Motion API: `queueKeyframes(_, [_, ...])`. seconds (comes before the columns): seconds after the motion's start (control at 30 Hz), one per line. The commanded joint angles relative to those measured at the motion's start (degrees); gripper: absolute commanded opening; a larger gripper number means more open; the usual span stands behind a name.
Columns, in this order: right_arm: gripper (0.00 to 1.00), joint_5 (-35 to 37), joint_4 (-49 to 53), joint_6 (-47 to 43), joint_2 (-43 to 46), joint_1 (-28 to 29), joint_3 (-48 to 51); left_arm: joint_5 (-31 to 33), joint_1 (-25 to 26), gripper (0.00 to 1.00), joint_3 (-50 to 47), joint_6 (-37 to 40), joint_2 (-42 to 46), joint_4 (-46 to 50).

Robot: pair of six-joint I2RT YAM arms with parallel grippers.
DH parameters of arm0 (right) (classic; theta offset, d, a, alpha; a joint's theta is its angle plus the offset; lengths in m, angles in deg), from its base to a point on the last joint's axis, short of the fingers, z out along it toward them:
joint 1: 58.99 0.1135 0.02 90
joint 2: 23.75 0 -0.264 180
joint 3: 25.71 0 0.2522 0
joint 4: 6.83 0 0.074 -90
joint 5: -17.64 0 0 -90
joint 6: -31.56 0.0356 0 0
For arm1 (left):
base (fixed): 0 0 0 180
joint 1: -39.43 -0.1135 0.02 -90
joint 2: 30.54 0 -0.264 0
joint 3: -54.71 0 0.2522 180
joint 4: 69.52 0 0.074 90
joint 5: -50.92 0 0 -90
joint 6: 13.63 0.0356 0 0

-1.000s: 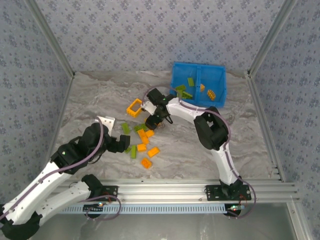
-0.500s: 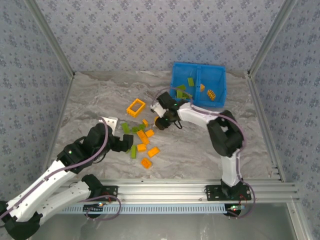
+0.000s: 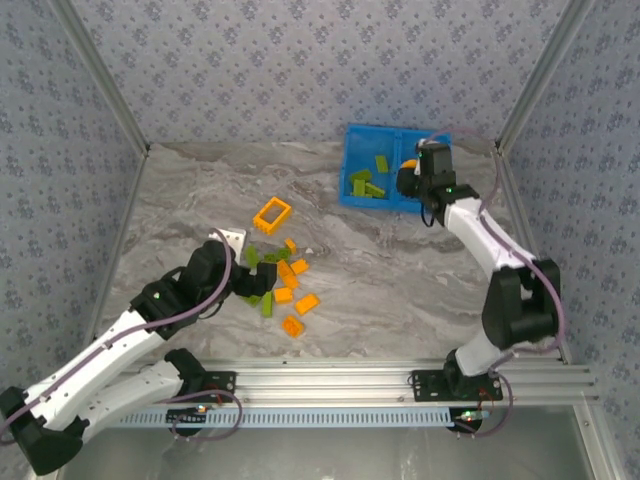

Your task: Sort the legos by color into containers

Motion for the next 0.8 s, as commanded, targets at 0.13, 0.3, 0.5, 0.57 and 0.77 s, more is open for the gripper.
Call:
queueKeyframes(0.13, [0.37, 1.8, 8.3, 5.0, -15.6, -5.1, -12.4, -0.8, -0.3, 0.99, -1.1, -3.0, 4.3, -1.8])
queueKeyframes(0.3, [0.42, -3.8, 11.3, 5.3, -23.3, -7.0, -18.0, -0.4, -0.2, 0.99, -2.1, -3.6, 5.9, -1.8])
queueKeyframes(0.5, [0.50, -5.7, 14.1, 5.8, -25.5, -7.1, -22.1, -0.8, -0.2, 0.99, -1.3, -3.2, 3.6, -2.4])
queueKeyframes(0.57, [0.55, -5.6, 14.6, 6.0, -24.4, -7.1, -22.3, -1.2, -0.2, 0.99, -1.1, -3.2, 2.8, -2.6])
queueKeyframes(0.77, [0.65, -2.3, 14.6, 4.9, -17.5, -6.3, -19.7, -1.0, -0.2, 0.99, -1.3, -3.5, 2.1, -3.5])
